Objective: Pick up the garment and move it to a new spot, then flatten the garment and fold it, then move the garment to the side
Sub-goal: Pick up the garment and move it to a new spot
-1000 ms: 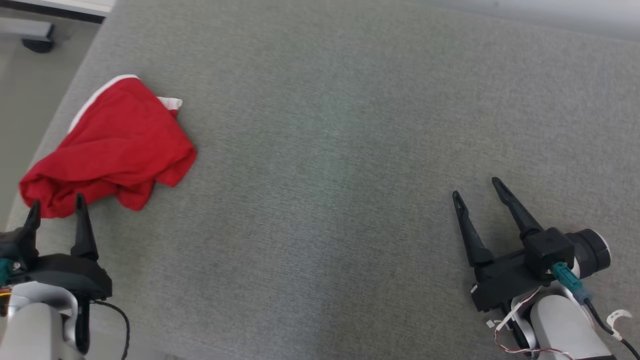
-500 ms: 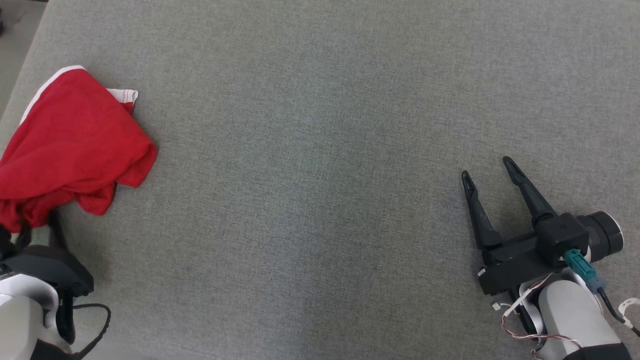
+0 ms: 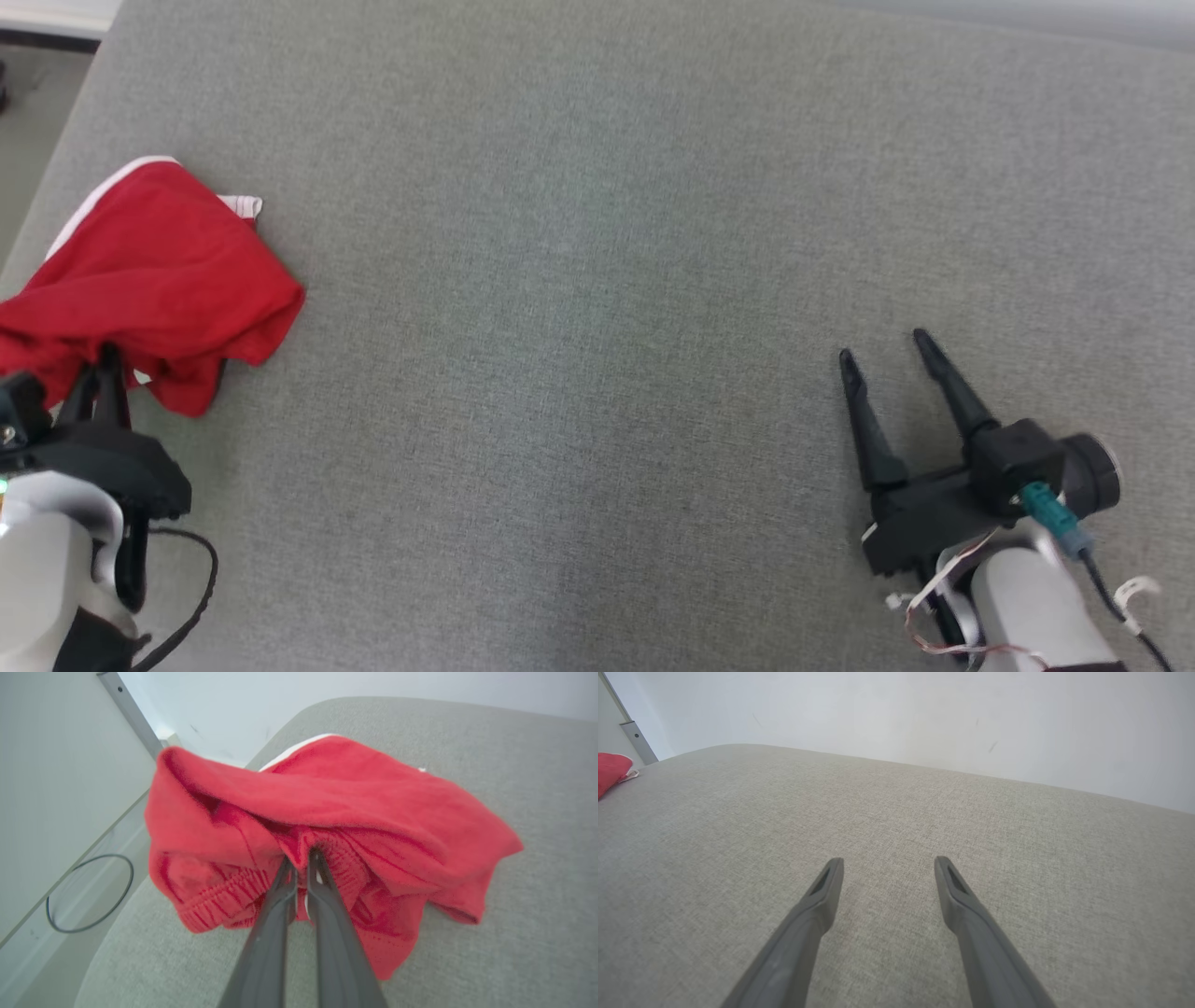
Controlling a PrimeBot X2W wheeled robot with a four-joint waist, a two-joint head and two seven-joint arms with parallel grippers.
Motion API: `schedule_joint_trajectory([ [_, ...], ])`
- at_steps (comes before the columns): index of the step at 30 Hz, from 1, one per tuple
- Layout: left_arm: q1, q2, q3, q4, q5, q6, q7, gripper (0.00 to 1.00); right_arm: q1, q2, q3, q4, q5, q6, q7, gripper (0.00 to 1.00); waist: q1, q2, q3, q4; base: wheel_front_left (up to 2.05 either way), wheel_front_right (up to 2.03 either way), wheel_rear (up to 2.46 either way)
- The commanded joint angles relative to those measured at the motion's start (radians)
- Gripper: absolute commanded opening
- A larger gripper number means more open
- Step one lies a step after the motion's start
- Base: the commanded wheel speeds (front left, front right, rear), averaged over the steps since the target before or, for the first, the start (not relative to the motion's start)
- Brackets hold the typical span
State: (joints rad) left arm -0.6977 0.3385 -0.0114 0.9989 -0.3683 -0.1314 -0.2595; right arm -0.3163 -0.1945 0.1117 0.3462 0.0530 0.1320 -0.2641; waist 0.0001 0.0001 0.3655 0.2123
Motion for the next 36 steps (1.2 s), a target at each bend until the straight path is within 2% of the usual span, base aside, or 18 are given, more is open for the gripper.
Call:
schedule_joint_trajectory([
  [1, -0.002, 0.014, -0.021, -0.027, -0.008, 0.002, -0.007, 0.00, 0.021, 0.014, 0.001, 0.011, 0.009, -0.003, 0.001, 1.00, -0.0001, -0.0001, -0.040, -0.018, 0.00, 0.00, 0.00],
  [4, -0.017, 0.023, -0.082, -0.108, -0.024, 0.002, -0.006, 0.00, 0.025, 0.036, -0.003, 0.014, 0.009, -0.003, 0.000, 1.00, -0.0001, -0.0001, -0.069, -0.038, 0.00, 0.00, 0.00],
  [12, -0.029, -0.030, -0.267, -0.236, -0.093, 0.002, -0.004, 0.00, 0.047, 0.094, -0.011, 0.036, 0.018, -0.003, 0.000, 1.00, -0.0001, -0.0001, -0.132, -0.129, 0.00, 0.00, 0.00],
  [17, -0.007, -0.089, -0.375, -0.249, -0.122, 0.002, -0.002, 0.00, 0.060, 0.118, -0.022, 0.045, 0.028, -0.003, 0.000, 1.00, -0.0001, -0.0001, -0.157, -0.212, 0.00, 0.00, 0.00],
  [24, 0.001, -0.204, -0.493, -0.240, -0.177, 0.002, -0.005, 0.00, 0.074, 0.136, -0.028, 0.055, 0.034, -0.003, 0.000, 1.00, -0.0001, -0.0001, -0.170, -0.343, 0.00, 0.00, 0.00],
  [32, 0.006, -0.262, -0.642, -0.261, -0.202, 0.002, -0.006, 0.00, 0.076, 0.143, -0.039, 0.069, 0.044, -0.003, 0.000, 1.00, -0.0001, -0.0001, -0.165, -0.453, 0.00, 0.00, 0.00],
  [36, 0.016, -0.274, -0.679, -0.277, -0.219, 0.002, -0.006, 0.00, 0.079, 0.145, -0.043, 0.069, 0.045, -0.003, 0.000, 1.00, -0.0001, -0.0001, -0.160, -0.499, 0.00, 0.00, 0.00],
])
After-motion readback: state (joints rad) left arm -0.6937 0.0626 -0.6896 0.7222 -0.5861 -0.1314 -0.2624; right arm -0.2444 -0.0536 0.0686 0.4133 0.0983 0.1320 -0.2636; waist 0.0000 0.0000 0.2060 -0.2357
